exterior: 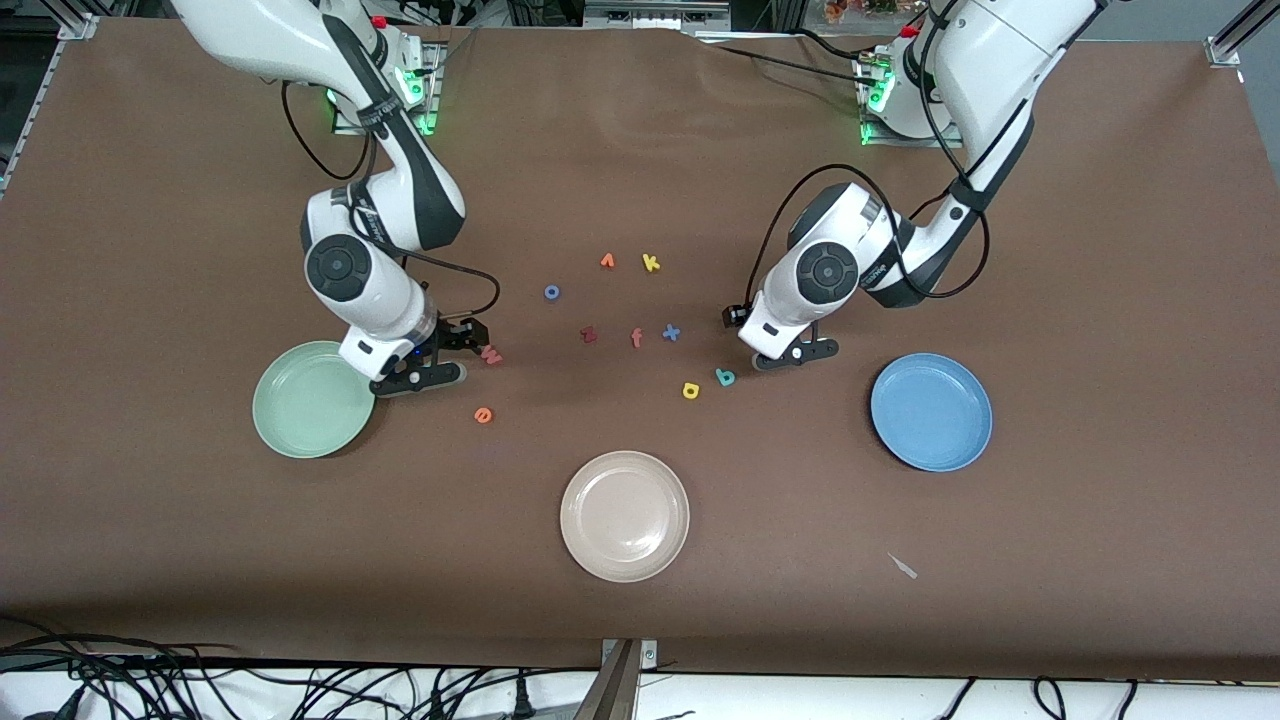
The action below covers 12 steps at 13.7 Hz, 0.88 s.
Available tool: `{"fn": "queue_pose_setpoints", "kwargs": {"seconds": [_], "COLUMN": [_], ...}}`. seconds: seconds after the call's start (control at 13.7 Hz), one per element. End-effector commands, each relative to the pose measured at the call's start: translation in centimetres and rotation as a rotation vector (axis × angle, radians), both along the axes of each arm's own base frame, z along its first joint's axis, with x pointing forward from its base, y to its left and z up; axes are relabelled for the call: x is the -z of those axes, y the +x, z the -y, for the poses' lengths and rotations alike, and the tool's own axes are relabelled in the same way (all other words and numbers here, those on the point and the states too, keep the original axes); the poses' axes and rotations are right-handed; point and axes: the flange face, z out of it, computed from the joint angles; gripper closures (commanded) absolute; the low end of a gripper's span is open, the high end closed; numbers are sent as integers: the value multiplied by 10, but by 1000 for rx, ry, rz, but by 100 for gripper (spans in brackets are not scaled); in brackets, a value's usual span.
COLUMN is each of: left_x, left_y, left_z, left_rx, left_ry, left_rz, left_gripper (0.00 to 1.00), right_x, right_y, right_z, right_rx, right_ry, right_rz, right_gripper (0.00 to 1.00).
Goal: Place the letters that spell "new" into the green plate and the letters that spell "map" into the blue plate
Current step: 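Grasp the blue m with the left gripper, the pink m with the right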
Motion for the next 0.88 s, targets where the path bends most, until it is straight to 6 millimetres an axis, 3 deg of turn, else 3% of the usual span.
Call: {"fn": "queue_pose_setpoints", "kwargs": {"seconds": [0.0,0.29,0.59,0.81], "left_x": [16,32,42,39], "left_y": [-4,-8,-11,-6], "left_z": [1,1,1,-5], "left_rx": [-11,19,14,1], "left_ry": [0,4,7,9], "left_rz": [20,42,24,25], "left_gripper": [17,24,53,87], "right_x": [23,45,56,63], "right_y": [-6,-12,-12,-21], "right_z": [-15,-18,-20,-37], "right_rx": [-34,-176,-275,-304], "right_ry": [-3,-8,-3,-3], "right_rz": [10,-14,-6,-4], "right_gripper": [0,0,2,10]}}
